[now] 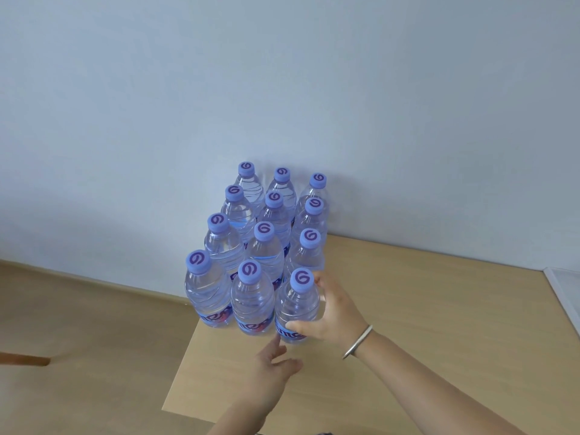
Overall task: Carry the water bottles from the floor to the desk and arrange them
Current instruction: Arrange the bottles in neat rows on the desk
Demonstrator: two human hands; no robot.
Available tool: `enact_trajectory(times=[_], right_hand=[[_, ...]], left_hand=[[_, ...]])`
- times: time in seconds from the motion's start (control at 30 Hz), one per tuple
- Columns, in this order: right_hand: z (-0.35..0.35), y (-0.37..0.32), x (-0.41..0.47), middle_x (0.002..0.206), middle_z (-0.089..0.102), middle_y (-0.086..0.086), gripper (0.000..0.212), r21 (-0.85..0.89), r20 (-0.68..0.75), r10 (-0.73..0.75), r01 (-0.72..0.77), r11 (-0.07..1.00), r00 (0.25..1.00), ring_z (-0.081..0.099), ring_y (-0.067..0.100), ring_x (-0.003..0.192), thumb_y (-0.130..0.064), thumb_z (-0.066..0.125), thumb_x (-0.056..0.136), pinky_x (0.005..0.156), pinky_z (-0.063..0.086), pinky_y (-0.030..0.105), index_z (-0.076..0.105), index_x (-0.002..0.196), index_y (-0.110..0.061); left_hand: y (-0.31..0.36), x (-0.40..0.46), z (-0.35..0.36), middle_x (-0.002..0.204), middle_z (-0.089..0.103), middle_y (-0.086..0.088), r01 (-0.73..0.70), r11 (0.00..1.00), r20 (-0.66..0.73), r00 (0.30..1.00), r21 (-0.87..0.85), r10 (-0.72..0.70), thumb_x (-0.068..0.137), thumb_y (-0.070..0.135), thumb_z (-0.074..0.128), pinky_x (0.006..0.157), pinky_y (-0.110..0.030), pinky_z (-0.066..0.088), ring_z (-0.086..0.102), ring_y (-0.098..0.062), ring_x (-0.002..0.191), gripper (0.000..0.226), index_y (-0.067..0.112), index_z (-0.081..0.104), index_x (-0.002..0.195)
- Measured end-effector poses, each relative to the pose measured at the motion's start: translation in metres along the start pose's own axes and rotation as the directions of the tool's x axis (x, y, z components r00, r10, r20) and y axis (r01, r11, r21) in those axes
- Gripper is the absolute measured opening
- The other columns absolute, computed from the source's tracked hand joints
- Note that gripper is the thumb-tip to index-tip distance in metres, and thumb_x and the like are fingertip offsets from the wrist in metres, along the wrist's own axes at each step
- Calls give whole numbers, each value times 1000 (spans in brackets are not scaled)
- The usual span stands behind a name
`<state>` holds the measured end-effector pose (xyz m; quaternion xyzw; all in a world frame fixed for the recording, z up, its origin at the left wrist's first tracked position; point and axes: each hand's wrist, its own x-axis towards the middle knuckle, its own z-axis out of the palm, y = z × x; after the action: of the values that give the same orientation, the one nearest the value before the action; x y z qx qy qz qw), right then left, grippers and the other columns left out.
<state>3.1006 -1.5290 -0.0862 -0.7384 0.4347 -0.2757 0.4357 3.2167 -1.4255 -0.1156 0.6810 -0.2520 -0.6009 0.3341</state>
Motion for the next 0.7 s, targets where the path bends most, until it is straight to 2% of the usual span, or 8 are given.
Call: enact_trajectory(times=[0.07,0.13,0.2,0.27,0.33,0.43,0.53,0.7], right_hand=[[-7,2,-3,106,57,-19,56,27,7,0,0,1000,1000,54,-6,97,-48,73,55,83,41,8,51,104,-32],[-16,6,-4,98,61,-15,42,81,-64,19,-14,997,998,56,-4,91,-51,63,62,83,44,15,56,98,-30],[-27,11,1,84,60,-9,20,122,-158,68,-49,991,985,55,4,77,-39,63,69,72,45,17,59,85,-26],[-36,14,10,80,57,-9,16,74,-204,106,-93,993,973,53,9,72,-17,67,76,66,42,12,56,80,-27],[-41,15,20,89,57,-8,25,-25,-162,102,-107,994,982,54,9,80,-10,68,78,67,40,8,56,93,-27],[-44,8,34,103,56,-5,38,-62,-129,81,-89,994,988,53,8,92,-18,70,79,71,38,12,56,114,-18],[-47,-11,49,104,53,-8,41,-51,-120,21,-27,998,993,51,6,94,-24,73,77,71,38,7,56,114,-19],[-41,-26,64,98,64,-5,41,-146,6,74,-72,987,997,58,11,87,-37,77,67,76,48,25,60,99,-18]], left_hand=[[21,-21,-2,138,40,-4,-82,920,68,996,383,61,86,22,62,87,-20,43,50,-13,117,77,17,18,148],[47,-43,-8,132,47,3,-255,695,203,966,672,158,85,33,59,94,-18,39,47,-7,119,59,21,38,139],[79,-64,-15,96,62,19,-395,622,266,918,676,293,83,33,62,79,-7,42,54,11,89,21,30,61,104],[108,-79,-21,72,64,23,-461,654,156,869,600,469,80,31,67,69,-4,42,56,14,73,10,30,69,90],[125,-79,-21,85,62,27,-515,616,-14,760,596,650,80,32,68,71,-3,39,55,11,86,25,33,67,104],[132,-62,-10,130,48,15,-465,412,-16,648,784,761,86,36,61,84,-9,30,44,-4,119,56,28,42,137],[128,-40,3,135,45,4,-323,357,-8,732,876,681,91,39,52,90,-23,36,44,-16,123,67,23,19,147],[120,-20,9,76,48,0,-235,483,-80,834,844,546,86,36,59,62,-29,33,59,-27,90,36,14,39,106]])
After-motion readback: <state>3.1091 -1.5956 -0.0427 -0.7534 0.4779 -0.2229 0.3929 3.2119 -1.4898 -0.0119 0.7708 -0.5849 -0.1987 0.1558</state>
